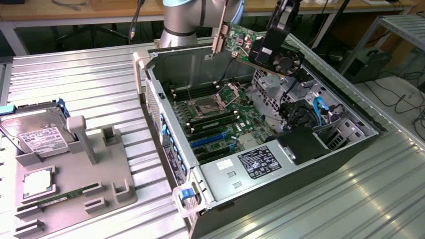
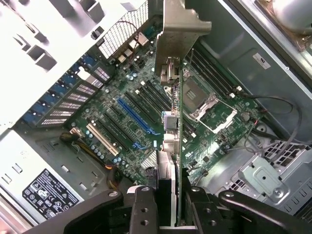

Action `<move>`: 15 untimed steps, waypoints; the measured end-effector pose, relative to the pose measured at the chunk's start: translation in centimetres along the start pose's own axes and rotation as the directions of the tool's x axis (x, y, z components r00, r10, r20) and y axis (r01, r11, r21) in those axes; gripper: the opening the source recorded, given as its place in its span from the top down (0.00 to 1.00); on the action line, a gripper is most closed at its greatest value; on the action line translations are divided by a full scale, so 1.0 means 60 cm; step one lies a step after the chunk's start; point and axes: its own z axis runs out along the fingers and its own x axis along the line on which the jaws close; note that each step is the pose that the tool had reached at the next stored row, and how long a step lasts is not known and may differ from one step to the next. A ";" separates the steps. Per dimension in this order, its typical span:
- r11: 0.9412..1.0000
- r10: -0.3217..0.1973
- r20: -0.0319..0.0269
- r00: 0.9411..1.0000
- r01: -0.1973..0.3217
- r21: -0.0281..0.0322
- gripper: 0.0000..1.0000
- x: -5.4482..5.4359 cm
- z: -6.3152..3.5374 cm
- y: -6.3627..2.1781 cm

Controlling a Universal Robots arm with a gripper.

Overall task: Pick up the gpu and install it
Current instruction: 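Insert the gpu into the slot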

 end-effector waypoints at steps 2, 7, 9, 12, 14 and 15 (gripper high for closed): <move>1.000 -0.012 -0.001 1.000 0.012 0.000 0.73 0.000 0.000 0.000; 0.999 -0.051 -0.003 0.999 0.051 -0.001 0.73 0.000 0.000 0.000; 0.998 -0.070 -0.005 0.998 0.070 -0.001 0.73 0.001 0.000 -0.001; 0.993 -0.121 -0.008 0.993 0.121 -0.002 0.73 0.001 0.000 -0.001; 0.990 -0.139 -0.009 0.990 0.139 -0.003 0.73 0.001 0.000 -0.001; 0.989 -0.145 -0.009 0.989 0.145 -0.003 0.73 0.001 0.000 -0.001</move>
